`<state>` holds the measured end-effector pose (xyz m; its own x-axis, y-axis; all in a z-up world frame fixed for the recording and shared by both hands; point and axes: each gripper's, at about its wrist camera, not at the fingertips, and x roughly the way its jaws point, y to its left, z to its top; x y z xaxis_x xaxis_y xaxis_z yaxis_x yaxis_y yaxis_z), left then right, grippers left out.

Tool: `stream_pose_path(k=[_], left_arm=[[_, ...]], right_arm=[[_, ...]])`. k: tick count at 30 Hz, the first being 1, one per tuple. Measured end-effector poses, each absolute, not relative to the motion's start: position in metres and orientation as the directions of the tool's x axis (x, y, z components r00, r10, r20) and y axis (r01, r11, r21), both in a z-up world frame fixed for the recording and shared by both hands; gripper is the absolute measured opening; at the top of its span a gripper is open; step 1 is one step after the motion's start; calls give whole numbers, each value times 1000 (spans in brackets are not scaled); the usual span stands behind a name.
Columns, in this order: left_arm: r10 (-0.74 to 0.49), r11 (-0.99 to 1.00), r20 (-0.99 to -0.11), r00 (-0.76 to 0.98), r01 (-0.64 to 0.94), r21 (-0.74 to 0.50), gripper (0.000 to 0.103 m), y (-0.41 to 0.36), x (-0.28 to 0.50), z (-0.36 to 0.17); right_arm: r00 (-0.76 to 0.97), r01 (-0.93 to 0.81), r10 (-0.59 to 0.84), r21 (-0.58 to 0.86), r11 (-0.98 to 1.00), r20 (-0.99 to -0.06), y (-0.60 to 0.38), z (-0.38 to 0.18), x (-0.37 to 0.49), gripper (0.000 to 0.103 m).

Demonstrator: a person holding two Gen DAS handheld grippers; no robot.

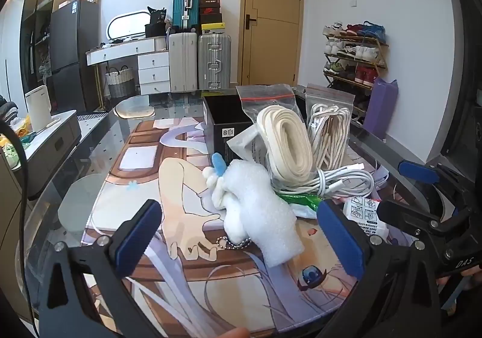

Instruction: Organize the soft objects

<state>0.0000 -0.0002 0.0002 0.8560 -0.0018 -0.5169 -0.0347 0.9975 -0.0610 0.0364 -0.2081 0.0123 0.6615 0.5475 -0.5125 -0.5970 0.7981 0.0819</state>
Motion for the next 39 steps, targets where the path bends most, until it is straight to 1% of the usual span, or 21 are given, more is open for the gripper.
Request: stream_pose_path(k=[11,23,39], left_arm=[[-11,998,-484,875,-24,-66,103,2,-5,6],[3,998,-491,871,-34,-54,103,0,-2,1],[20,996,-474,880,-60,-70,103,4,-1,5]], right_arm=[[660,-602,549,76,795,-513,-207,7,35,102],[661,-606,554,76,792,-507,-206,9,35,102],[647,-619,568,85,781,-510,-205,8,35,102]])
